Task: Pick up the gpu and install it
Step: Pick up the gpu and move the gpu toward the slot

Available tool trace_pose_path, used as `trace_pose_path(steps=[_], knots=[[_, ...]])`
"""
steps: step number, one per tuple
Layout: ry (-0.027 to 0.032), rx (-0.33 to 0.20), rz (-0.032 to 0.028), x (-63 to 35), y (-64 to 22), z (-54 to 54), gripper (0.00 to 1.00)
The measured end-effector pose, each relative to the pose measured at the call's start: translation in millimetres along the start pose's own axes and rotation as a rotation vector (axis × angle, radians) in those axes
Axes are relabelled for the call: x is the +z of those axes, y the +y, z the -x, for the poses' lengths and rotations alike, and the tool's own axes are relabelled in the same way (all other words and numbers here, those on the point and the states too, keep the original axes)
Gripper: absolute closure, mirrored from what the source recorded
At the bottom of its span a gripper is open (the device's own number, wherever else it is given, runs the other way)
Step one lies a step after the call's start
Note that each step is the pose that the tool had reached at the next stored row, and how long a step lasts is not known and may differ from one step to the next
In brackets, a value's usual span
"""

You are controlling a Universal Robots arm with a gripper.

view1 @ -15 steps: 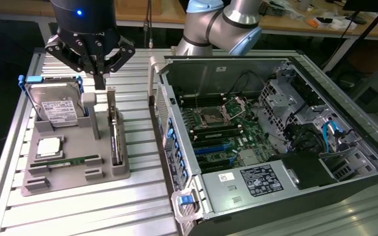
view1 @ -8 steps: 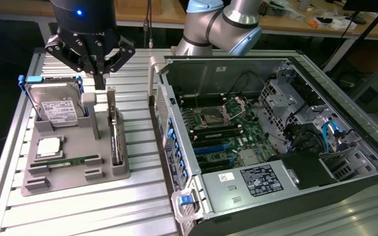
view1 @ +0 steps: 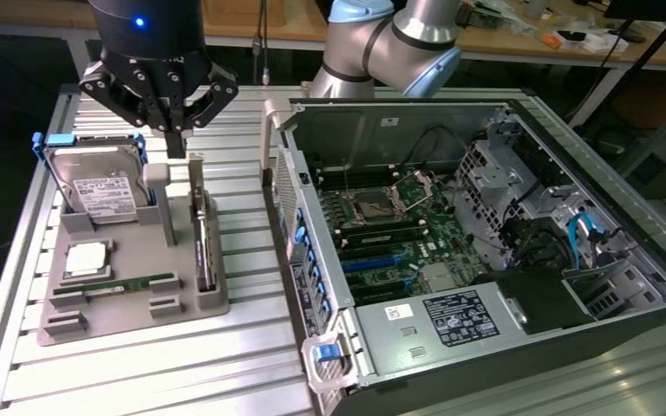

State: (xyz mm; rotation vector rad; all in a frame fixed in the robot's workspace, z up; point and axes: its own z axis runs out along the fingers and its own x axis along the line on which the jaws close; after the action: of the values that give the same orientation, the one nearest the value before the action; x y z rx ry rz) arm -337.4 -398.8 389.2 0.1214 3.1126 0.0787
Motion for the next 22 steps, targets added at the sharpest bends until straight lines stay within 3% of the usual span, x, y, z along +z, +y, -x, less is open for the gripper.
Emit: trace_pose_path(steps=[15,20,22], knots=[[-0.0004,0.008,-0.0002,0.0,0.0,0.0,0.89],[-0.0005,0.008,-0.0002,0.0,0.0,0.0,0.58],[-0.0004,0.008,-0.0002,0.0,0.0,0.0,0.53]])
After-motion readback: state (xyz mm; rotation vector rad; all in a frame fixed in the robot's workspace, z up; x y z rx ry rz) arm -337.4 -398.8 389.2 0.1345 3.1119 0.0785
